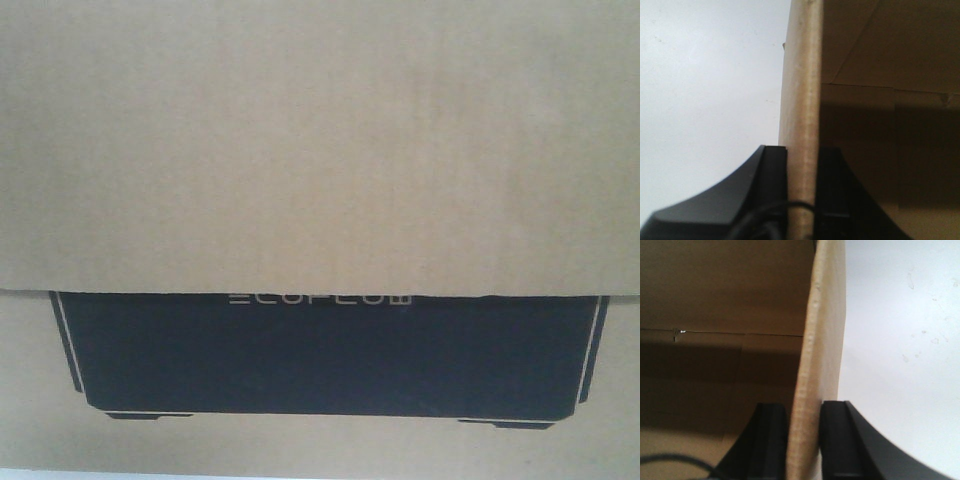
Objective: Grab box from left shelf to table start
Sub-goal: 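Lower the box with both grippers onto the white table, then open both grippers and release the box walls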
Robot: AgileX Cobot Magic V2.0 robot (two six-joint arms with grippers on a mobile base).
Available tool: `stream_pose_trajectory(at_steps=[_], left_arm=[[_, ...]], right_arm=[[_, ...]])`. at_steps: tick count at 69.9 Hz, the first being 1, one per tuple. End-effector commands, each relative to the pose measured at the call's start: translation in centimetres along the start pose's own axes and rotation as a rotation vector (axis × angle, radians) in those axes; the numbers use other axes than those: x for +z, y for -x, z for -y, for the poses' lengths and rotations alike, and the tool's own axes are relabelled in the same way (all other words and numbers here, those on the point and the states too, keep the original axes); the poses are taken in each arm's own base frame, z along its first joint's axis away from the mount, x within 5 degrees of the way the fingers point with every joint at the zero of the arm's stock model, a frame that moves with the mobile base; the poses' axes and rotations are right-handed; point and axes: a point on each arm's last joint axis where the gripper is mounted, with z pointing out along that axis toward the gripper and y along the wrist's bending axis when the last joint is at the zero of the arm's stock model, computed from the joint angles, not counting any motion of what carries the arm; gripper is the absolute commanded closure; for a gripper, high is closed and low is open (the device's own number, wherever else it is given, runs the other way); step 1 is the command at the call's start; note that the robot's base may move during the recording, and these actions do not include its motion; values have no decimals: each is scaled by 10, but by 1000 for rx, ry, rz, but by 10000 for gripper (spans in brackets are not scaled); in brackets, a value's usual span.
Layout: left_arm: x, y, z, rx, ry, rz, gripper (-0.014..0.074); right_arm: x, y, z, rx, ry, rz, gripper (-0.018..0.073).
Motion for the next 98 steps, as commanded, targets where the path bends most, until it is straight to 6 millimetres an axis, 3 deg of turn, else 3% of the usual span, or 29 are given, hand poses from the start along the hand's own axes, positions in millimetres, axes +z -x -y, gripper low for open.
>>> stream_pose_trajectory(at_steps=[1, 12, 22, 28, 34, 44, 50, 65, 80, 88, 98], left_arm=[[-20, 19, 4, -30, -47, 163, 698], [-20, 18, 4, -30, -46, 153, 695], [-20, 16, 4, -35, -46, 130, 659], [-20, 15, 4, -34, -44, 125, 568], [-20, 15, 4, -34, -43, 121, 396], [-21, 16, 4, -34, -43, 119, 133], [-24, 18, 4, -34, -41, 113, 66], [-38, 27, 6, -35, -41, 114, 59], [-59, 39, 8, -15, -46, 135, 59], [-79, 39, 8, 9, -61, 183, 59], [-119, 32, 5, 15, -76, 269, 66]], right_arm=[[-18, 17, -7, 8, 33, 141, 501], [-18, 15, -7, 8, 35, 119, 459], [-18, 14, -7, 0, 34, 111, 256], [-18, 14, -7, -2, 34, 109, 130], [-18, 14, -7, -7, 31, 103, 54], [-18, 13, -5, -27, 12, 96, 37], [-18, 12, -4, -44, -4, 88, 37], [-23, 15, -2, -76, -32, 98, 37], [-47, 26, -7, -102, -36, 168, 37], [-65, 30, -10, -120, -41, 202, 41], [-93, 28, -15, -133, -36, 268, 42]])
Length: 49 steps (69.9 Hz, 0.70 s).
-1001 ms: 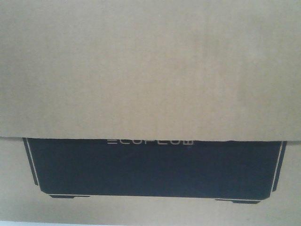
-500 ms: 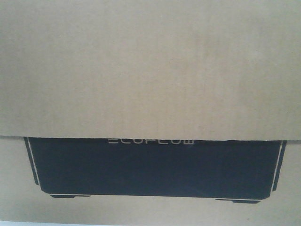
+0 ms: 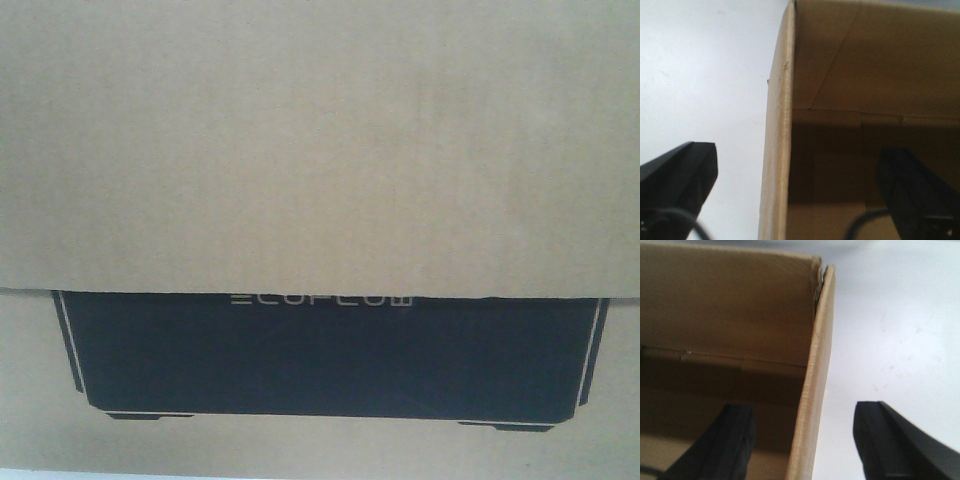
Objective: Grab box from left shelf to table start
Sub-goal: 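Open both grippers and release the box walls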
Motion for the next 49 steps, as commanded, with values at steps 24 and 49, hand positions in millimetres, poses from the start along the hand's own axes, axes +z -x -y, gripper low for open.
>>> stream_pose_trajectory(at_steps=[24, 49], left_arm=[[-147, -40, -8, 47, -79, 457, 356], [-142, -132, -26, 62, -67, 519, 699]], right_arm=[[-97, -17, -12, -31, 5, 264, 515], [-109, -109, -9, -30, -1, 365, 503]])
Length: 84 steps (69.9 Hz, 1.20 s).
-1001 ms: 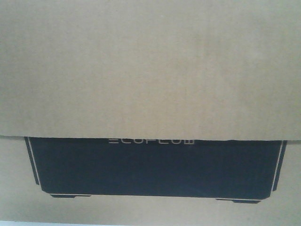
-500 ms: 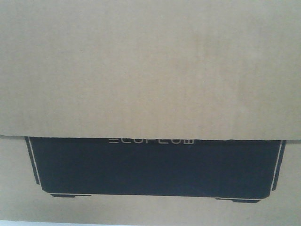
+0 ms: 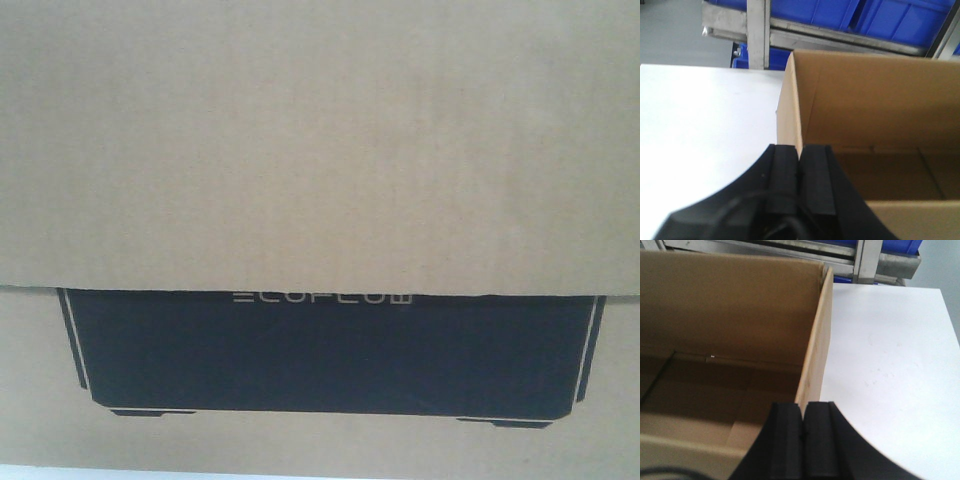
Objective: Grab box from left shelf to table start
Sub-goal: 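Open both grippers and release the box walls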
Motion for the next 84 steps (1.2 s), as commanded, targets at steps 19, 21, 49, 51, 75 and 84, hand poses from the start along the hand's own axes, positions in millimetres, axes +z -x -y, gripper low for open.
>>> stream_pose_trajectory(at_steps=[19, 21, 49, 51, 75, 84], left_arm=[[-3, -59, -7, 12, -24, 206, 699], [-3, -63, -8, 12, -29, 240, 699], [9, -101, -12, 32, -37, 337, 699], [9, -101, -12, 32, -36, 331, 699], [9, -101, -12, 32, -36, 331, 699], [9, -101, -12, 32, -36, 331, 699]], right_arm=[[-16, -72, 3, -19, -19, 266, 503], [-18, -76, 4, -21, -19, 296, 503], [-21, -93, 5, -23, -26, 445, 503], [-21, -93, 5, -23, -26, 444, 503], [-21, -94, 5, -23, -26, 438, 503], [-21, -94, 5, -23, -26, 438, 503]])
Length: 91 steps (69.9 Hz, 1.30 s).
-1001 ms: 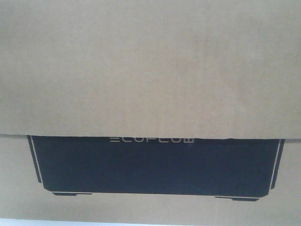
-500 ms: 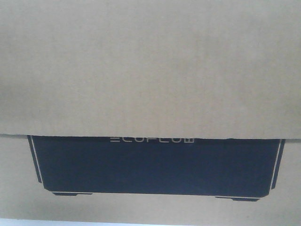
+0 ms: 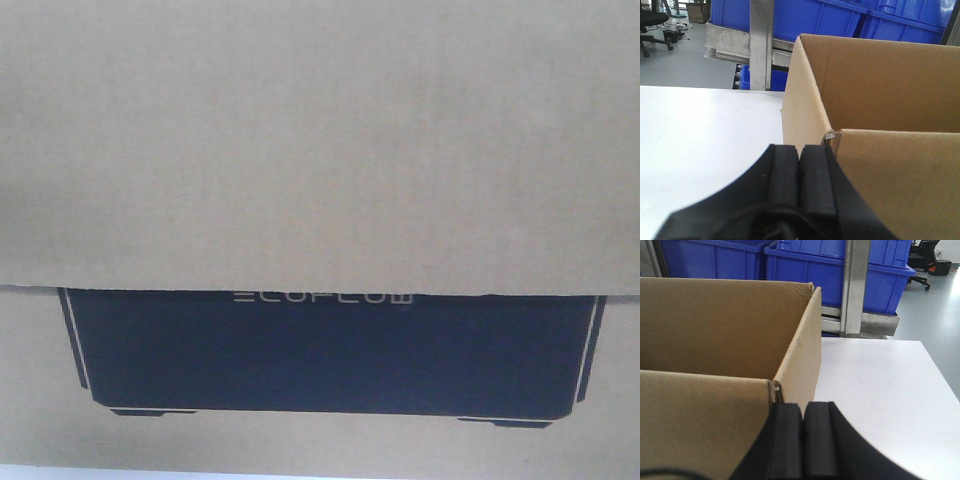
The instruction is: Grab box from left shelf to table start
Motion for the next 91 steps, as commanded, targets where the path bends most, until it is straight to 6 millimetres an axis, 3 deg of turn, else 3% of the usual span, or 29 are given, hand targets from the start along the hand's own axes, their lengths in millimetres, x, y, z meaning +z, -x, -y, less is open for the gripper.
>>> stream_pose_trajectory(at_steps=[1, 21, 44, 61, 91], left_arm=[[-2, 16, 2, 6, -14, 106, 699], [0, 4, 0, -2, 5, 85, 699], [2, -55, -11, 21, 129, 145, 699], [10, -83, -18, 15, 174, 194, 699], [10, -85, -17, 17, 173, 172, 699]], right_arm=[[-1, 14, 0, -12, -9, 98, 503], [-1, 14, 0, -12, -9, 98, 503], [-1, 14, 0, -12, -9, 98, 503], [-1, 14, 0, -12, -9, 97, 503], [-1, 14, 0, -12, -9, 97, 503]])
